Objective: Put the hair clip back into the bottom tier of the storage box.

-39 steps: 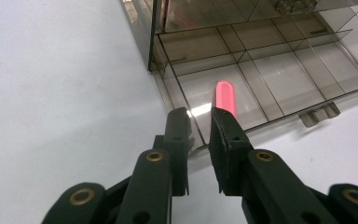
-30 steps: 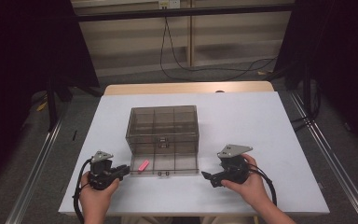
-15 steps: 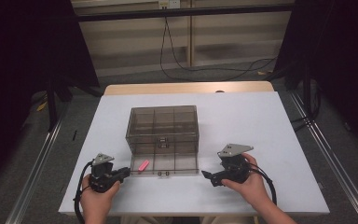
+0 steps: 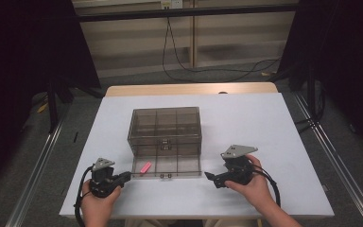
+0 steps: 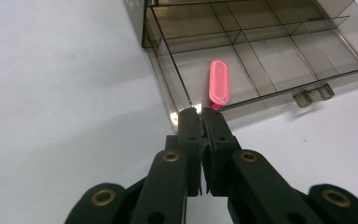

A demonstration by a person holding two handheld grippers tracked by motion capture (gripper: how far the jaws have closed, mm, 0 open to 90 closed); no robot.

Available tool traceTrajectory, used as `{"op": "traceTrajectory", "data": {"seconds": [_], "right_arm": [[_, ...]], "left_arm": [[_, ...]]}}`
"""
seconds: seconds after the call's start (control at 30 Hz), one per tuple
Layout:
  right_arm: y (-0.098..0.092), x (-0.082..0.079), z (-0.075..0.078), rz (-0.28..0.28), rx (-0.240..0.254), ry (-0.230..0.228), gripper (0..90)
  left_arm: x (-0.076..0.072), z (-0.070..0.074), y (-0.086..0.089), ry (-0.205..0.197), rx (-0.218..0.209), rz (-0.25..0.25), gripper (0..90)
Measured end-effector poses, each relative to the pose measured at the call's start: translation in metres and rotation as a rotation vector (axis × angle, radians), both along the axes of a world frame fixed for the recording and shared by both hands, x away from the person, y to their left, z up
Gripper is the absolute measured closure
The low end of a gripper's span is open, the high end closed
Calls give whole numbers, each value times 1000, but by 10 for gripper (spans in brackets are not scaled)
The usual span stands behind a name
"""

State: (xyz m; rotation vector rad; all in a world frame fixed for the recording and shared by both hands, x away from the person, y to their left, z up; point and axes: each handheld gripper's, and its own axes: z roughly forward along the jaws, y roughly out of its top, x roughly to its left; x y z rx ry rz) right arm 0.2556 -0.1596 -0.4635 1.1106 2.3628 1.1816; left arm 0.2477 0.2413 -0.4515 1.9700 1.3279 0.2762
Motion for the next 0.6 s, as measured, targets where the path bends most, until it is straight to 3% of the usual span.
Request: {"op": "traceTrajectory", "data": {"seconds": [0.6], "right_arm": [[2, 2, 0, -3, -2, 2, 92]], "left_arm": [[-2, -1, -2, -2, -1, -4, 889]]}}
